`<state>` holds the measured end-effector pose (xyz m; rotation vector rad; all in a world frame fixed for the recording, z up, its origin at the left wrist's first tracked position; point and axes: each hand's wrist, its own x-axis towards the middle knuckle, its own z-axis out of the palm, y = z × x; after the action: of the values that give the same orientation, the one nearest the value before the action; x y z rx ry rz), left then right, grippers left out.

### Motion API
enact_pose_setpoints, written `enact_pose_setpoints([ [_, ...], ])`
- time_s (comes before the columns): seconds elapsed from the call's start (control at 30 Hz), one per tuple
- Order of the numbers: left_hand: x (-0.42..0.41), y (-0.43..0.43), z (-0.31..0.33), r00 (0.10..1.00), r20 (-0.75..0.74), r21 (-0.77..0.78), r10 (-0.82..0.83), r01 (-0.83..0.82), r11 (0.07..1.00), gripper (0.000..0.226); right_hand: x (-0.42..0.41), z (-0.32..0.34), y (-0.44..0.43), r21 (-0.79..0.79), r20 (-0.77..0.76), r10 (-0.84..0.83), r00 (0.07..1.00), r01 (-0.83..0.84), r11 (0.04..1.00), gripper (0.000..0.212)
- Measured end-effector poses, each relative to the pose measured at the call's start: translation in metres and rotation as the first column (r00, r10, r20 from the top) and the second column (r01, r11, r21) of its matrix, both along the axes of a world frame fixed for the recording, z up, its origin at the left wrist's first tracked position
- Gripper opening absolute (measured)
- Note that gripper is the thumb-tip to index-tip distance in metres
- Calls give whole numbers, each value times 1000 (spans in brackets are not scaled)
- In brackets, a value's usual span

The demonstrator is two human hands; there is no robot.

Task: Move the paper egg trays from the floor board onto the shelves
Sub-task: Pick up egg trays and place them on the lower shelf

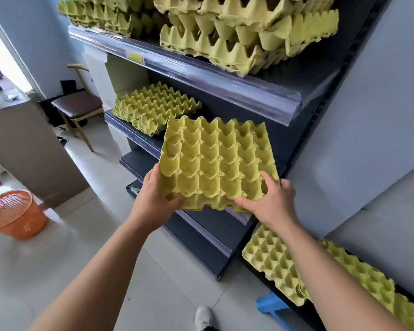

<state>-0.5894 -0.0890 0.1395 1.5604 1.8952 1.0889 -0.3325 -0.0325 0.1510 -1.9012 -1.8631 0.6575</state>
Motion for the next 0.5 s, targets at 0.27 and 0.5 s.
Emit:
enact_pose_setpoints([
  [0.27,-118,93,-2,998,-21,-4,58,-58,998,84,-118,-1,103,17,8,88,996,-89,996,100],
  [0.5,-206,157,-6,996,9,-5,91,-91,996,79,-209,-3,178,4,47,117,992,-117,993,102],
])
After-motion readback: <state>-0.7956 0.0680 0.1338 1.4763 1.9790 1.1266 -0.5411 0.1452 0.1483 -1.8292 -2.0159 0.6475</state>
